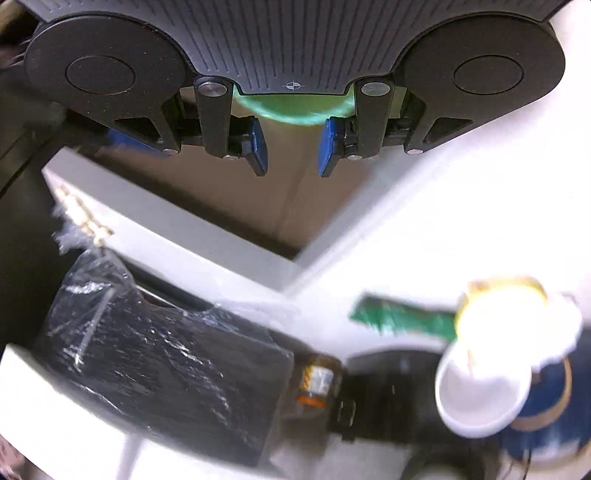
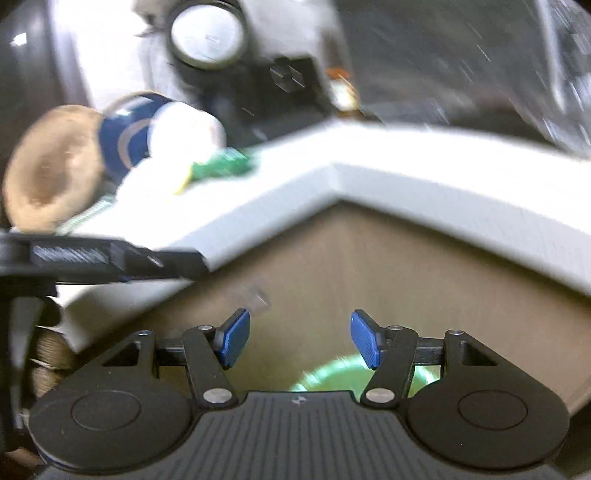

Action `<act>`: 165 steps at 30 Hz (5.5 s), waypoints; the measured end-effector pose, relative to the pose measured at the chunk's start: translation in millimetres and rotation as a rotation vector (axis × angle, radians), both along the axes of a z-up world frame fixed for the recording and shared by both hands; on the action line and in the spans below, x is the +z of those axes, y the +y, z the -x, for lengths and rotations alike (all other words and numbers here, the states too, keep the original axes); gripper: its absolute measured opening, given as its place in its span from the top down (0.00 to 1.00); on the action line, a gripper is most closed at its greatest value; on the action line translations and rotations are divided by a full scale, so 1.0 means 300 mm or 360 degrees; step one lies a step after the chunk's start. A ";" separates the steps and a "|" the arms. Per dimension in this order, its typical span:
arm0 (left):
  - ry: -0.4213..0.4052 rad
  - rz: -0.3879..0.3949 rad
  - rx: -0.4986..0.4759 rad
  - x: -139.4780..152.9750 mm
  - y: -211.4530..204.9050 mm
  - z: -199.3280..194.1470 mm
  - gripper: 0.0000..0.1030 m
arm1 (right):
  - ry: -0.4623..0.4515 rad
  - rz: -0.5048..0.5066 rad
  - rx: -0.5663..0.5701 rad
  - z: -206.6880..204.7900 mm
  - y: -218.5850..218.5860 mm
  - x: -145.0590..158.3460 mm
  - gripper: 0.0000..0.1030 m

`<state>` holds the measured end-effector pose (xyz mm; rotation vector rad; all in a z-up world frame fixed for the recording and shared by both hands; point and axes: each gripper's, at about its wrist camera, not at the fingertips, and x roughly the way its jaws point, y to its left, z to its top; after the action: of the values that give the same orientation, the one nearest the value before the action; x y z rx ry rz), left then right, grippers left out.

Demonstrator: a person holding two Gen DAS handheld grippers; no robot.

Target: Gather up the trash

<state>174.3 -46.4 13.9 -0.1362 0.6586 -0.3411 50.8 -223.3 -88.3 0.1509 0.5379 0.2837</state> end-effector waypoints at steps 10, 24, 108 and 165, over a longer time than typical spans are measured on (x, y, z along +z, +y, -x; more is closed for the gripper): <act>-0.0171 0.0101 0.0172 0.172 0.305 0.007 0.67 | -0.0230 0.0185 0.0220 -0.045 0.241 0.326 0.40; -0.0266 0.0829 0.0740 0.019 0.845 -0.049 0.67 | -0.0130 0.0199 0.0152 -0.764 0.575 0.460 0.37; -0.0216 0.0990 0.0939 -0.055 0.909 -0.008 0.67 | -0.0324 0.0769 0.0675 -0.634 1.014 0.309 0.44; -0.0412 0.0694 0.0692 0.017 0.797 -0.011 0.67 | 0.0152 -0.0085 0.0376 -0.816 0.524 0.323 0.66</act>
<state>177.5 192.6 19.0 -0.6310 0.2774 -0.0737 295.6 -66.2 8.6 0.1533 0.6442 0.5233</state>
